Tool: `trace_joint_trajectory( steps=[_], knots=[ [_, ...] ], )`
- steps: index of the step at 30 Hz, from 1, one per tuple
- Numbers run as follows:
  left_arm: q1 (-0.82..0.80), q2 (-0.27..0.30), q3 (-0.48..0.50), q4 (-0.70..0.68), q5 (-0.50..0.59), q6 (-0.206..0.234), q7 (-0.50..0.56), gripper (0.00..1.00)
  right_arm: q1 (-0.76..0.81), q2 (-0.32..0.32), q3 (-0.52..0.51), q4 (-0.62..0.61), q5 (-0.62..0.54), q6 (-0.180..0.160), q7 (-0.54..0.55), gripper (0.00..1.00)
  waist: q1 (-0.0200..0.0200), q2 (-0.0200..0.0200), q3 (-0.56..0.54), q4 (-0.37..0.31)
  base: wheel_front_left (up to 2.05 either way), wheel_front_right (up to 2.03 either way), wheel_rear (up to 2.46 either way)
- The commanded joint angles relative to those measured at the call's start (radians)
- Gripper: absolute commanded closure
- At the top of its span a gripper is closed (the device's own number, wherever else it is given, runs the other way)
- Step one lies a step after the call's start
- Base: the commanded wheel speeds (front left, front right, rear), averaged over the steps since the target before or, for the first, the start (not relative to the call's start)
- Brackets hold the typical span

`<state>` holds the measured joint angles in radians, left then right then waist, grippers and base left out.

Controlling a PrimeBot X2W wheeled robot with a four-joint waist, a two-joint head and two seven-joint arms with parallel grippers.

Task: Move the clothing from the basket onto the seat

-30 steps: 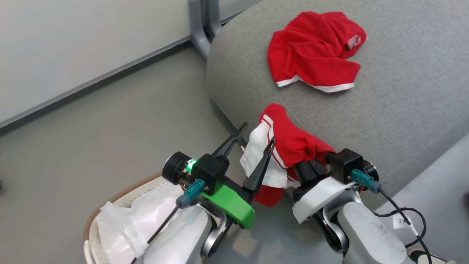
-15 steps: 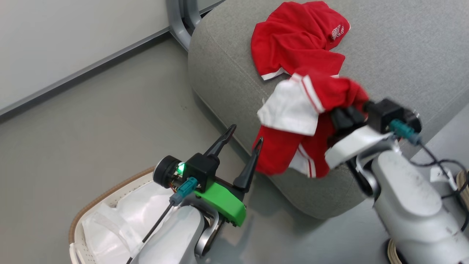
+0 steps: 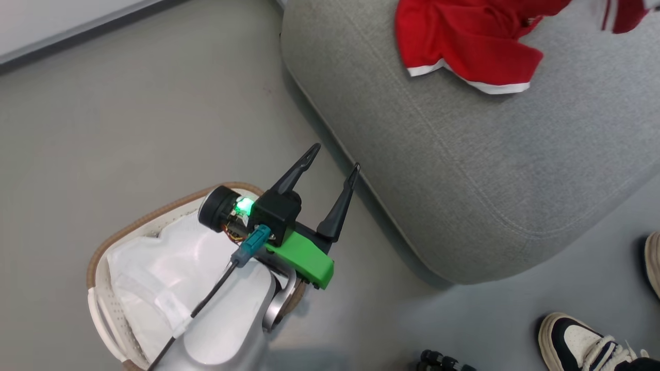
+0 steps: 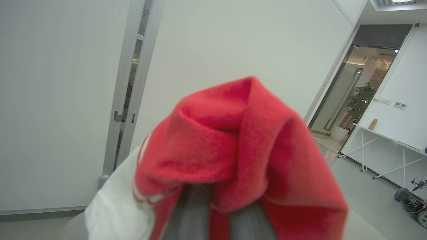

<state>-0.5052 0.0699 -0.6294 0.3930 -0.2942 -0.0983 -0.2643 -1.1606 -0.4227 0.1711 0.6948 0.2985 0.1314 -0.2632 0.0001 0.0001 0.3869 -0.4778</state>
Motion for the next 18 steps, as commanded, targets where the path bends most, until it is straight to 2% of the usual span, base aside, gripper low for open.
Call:
trace_joint_trajectory(
  steps=[1,10,14,18],
  knots=[
    [-0.029,0.005,-0.002,-0.001,0.013,-0.006,0.000,0.00,-0.033,-0.014,-0.019,0.020,-0.006,-0.001,-0.002,1.00,-0.0001,-0.0001,0.109,0.100,0.00,0.00,0.00],
    [-0.089,0.009,0.005,-0.024,0.030,-0.012,0.000,0.00,-0.135,-0.117,-0.178,0.176,-0.029,-0.001,-0.002,1.00,-0.0001,-0.0001,0.255,0.219,0.00,0.00,0.00],
    [-0.090,0.015,0.019,-0.032,0.035,-0.011,0.000,0.00,-0.104,-0.126,-0.257,0.208,-0.027,-0.001,-0.002,1.00,-0.0001,-0.0001,0.302,0.254,0.00,0.00,0.00],
    [-0.084,0.019,0.036,-0.038,0.036,-0.011,0.000,0.00,-0.031,-0.099,-0.316,0.246,-0.021,-0.001,-0.002,1.00,-0.0001,-0.0001,0.322,0.267,0.00,0.00,0.00]
  ],
)
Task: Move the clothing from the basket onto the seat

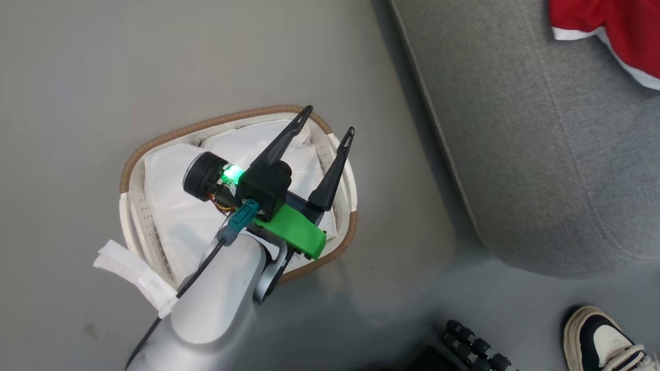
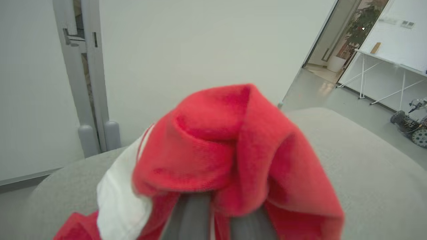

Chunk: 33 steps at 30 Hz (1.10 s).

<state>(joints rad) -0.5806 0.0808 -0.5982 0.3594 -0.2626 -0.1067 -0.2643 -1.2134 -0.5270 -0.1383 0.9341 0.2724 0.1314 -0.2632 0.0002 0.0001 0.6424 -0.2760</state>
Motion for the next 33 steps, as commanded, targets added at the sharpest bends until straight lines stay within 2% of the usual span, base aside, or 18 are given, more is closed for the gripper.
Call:
trace_joint_trajectory(
  steps=[1,2,3,4,12,18,26,33],
  knots=[
    [-0.007,0.009,0.006,-0.004,0.005,-0.004,0.000,0.00,0.041,0.017,-0.018,0.012,0.010,-0.001,-0.002,0.85,-0.0002,-0.0001,0.068,0.065,0.00,0.00,0.00],
    [-0.005,0.011,0.009,-0.002,0.006,-0.005,0.000,0.00,0.063,0.029,-0.034,0.010,0.012,-0.001,-0.002,0.51,-0.0002,-0.0001,0.069,0.064,0.00,0.00,0.00],
    [-0.004,0.012,0.012,0.000,0.006,-0.005,0.000,0.00,0.086,0.040,-0.045,0.003,0.014,-0.001,-0.002,0.13,-0.0002,-0.0001,0.067,0.062,0.00,0.00,0.00],
    [-0.004,0.013,0.017,0.003,0.005,-0.006,0.000,0.00,0.118,0.059,-0.057,-0.007,0.018,-0.001,-0.002,0.00,-0.0002,-0.0001,0.063,0.059,0.00,0.00,0.00],
    [0.023,0.015,0.040,0.008,0.002,-0.008,0.000,0.00,0.373,0.162,-0.054,-0.142,0.026,-0.001,-0.002,0.00,-0.0002,-0.0001,-0.007,0.032,0.00,0.00,0.00],
    [0.063,0.012,0.075,-0.005,0.000,-0.008,0.000,0.00,0.522,0.192,-0.068,-0.259,0.050,-0.001,-0.002,0.00,-0.0002,-0.0001,-0.080,0.041,0.00,0.00,0.00],
    [0.138,0.000,0.159,-0.010,0.007,0.018,0.000,0.00,0.650,0.236,-0.060,-0.396,0.039,-0.001,-0.002,0.00,-0.0002,-0.0001,-0.182,0.102,0.00,0.00,0.00],
    [0.202,-0.009,0.273,0.010,0.024,0.053,0.000,0.00,0.683,0.276,0.005,-0.475,-0.001,-0.001,-0.002,0.00,-0.0002,-0.0001,-0.271,0.184,0.00,0.00,0.00]
  ],
)
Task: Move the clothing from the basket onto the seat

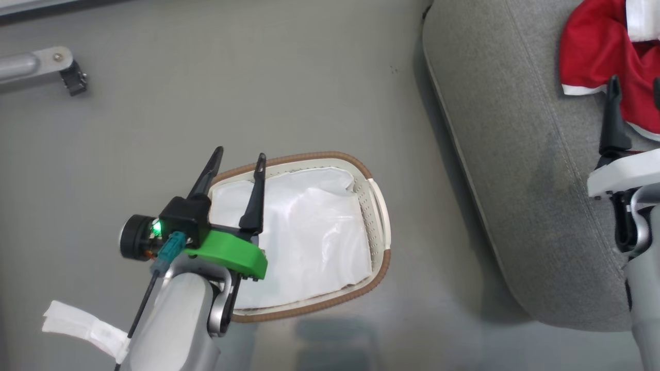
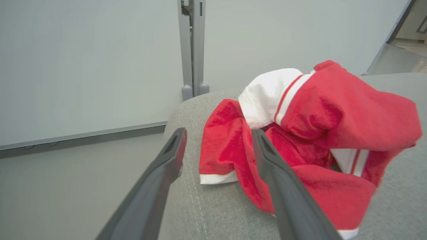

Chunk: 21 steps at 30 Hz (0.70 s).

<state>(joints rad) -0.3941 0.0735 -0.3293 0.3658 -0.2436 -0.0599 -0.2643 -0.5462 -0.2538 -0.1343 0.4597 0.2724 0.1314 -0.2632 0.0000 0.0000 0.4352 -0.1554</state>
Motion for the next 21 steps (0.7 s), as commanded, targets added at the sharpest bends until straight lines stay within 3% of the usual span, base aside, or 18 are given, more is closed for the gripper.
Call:
trace_joint_trajectory(
  steps=[1,9,21],
  knots=[
    [0.024,-0.002,0.023,0.009,0.008,0.009,0.000,0.00,0.018,0.009,0.015,-0.007,-0.006,-0.001,-0.002,0.00,0.0000,0.0000,-0.075,0.073,0.00,0.00,0.00],
    [0.107,-0.008,0.191,0.009,0.054,0.035,0.000,0.00,0.081,0.078,0.129,-0.030,-0.043,-0.001,-0.002,0.00,0.0000,0.0000,-0.167,0.153,0.00,0.00,0.00],
    [0.267,-0.019,0.342,-0.004,0.100,0.017,0.000,0.00,0.246,0.149,0.134,-0.053,-0.049,-0.001,-0.002,0.00,0.0000,0.0000,-0.290,0.168,0.00,0.00,0.00]
  ],
)
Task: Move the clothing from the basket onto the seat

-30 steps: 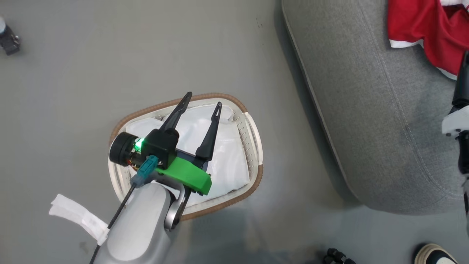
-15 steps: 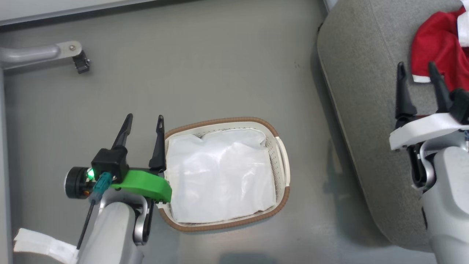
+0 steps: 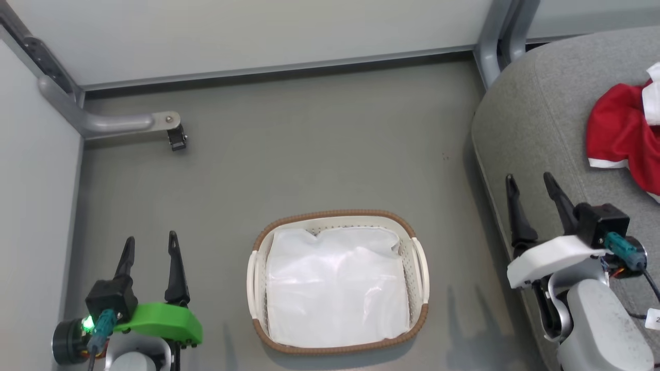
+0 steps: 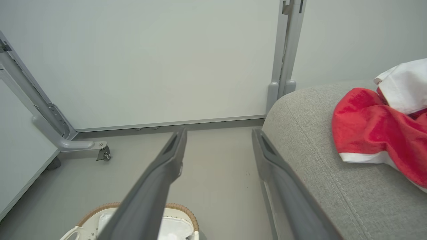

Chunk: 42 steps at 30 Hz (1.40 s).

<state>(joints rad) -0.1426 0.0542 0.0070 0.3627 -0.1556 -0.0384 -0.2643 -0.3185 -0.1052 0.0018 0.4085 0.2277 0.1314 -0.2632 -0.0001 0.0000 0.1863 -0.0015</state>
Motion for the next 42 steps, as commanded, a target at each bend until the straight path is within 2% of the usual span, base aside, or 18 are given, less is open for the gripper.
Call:
trace_joint_trajectory(
  steps=[1,9,13,21,24,25,30,42],
  knots=[
    [0.030,-0.001,0.012,-0.002,0.013,-0.006,0.000,0.00,0.029,0.002,-0.001,-0.002,-0.006,-0.001,-0.002,0.00,0.0001,0.0000,-0.051,0.014,0.00,0.00,0.00],
    [0.109,-0.003,0.018,-0.018,-0.010,0.001,0.000,0.00,0.116,0.022,0.020,-0.012,-0.027,-0.001,-0.002,0.00,0.0001,0.0000,-0.115,0.018,0.00,0.00,0.00],
    [0.132,-0.003,0.004,-0.035,-0.022,-0.013,0.000,0.00,0.148,0.034,0.025,-0.020,-0.029,-0.001,-0.002,0.00,0.0001,0.0000,-0.133,0.022,0.00,0.00,0.00],
    [0.177,-0.003,-0.014,-0.068,-0.039,0.000,0.000,0.00,0.184,0.046,0.037,-0.032,-0.028,-0.001,-0.002,0.00,0.0001,0.0000,-0.157,0.015,0.00,0.00,0.00],
    [0.177,-0.003,-0.022,-0.081,-0.061,-0.015,0.000,0.00,0.184,0.048,0.038,-0.033,-0.026,-0.001,-0.002,0.00,0.0001,0.0000,-0.158,0.014,0.00,0.00,0.00],
    [0.178,-0.003,-0.025,-0.081,-0.064,-0.021,0.000,1.00,0.182,0.048,0.038,-0.034,-0.027,-0.001,-0.002,1.00,0.0001,0.0000,-0.157,0.013,0.00,0.00,0.00],
    [0.170,-0.009,-0.026,-0.041,-0.080,-0.018,0.004,1.00,0.186,0.061,0.038,0.003,-0.017,0.000,0.006,1.00,0.0001,0.0000,-0.158,0.013,0.00,0.00,0.00],
    [0.145,-0.008,-0.003,-0.052,-0.304,-0.031,0.066,1.00,0.188,0.060,0.011,-0.025,0.211,0.000,0.068,1.00,0.0001,0.0000,-0.161,0.012,0.00,0.00,0.00]
  ],
)
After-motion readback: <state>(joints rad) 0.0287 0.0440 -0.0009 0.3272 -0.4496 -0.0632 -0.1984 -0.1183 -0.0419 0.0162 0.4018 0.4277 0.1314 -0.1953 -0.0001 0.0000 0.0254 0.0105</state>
